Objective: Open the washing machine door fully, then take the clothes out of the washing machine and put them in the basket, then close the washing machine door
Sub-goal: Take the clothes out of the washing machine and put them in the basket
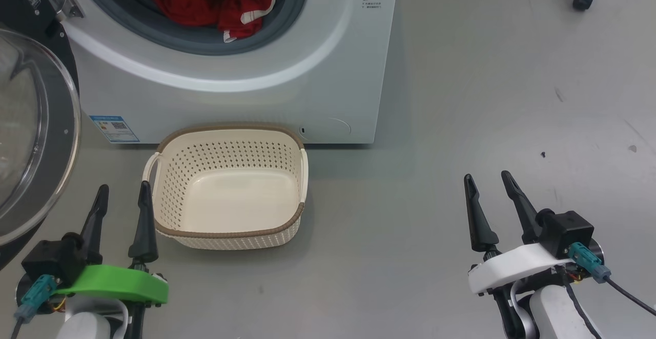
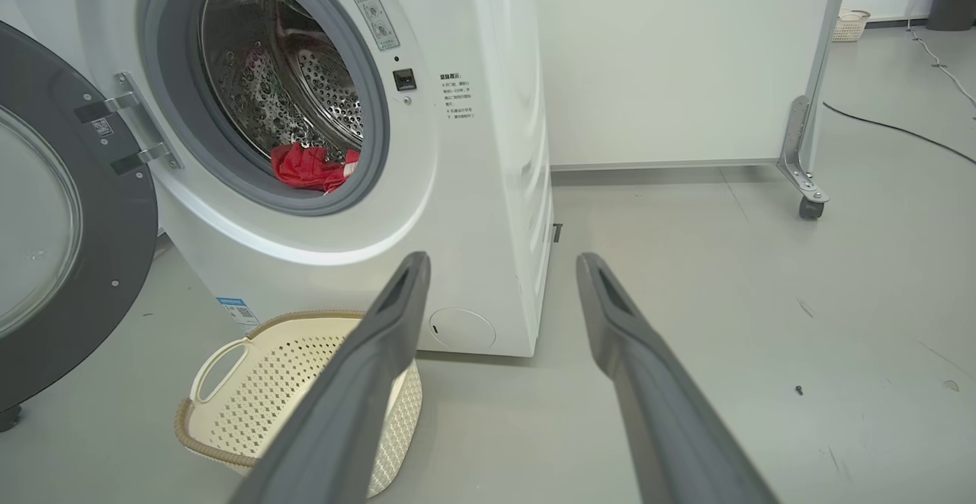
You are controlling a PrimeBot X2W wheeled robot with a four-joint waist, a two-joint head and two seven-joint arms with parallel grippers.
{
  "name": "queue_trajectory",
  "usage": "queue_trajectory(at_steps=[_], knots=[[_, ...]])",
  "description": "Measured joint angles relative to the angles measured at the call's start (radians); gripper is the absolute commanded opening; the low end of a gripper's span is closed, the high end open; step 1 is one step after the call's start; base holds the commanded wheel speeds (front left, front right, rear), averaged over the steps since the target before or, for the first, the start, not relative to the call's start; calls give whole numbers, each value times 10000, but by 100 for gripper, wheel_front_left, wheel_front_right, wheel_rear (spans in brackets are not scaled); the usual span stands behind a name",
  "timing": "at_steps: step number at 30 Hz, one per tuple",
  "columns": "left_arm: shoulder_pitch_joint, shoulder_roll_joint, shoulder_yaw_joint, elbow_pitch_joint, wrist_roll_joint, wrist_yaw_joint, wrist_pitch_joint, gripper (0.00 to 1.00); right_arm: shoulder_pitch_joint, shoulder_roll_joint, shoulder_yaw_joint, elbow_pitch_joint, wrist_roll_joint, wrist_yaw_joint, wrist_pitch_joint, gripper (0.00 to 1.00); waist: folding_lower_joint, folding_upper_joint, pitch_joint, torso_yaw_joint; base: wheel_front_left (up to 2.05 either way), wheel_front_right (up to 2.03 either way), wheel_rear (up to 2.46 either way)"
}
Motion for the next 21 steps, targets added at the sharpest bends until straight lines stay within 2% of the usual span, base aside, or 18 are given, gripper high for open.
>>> queue_trajectory(at_steps=[21], knots=[[5,79,-10,15,111,17,0,100,1,13,-6,63,-82,2,0,100,0,0,-52,164,144,-144,0]])
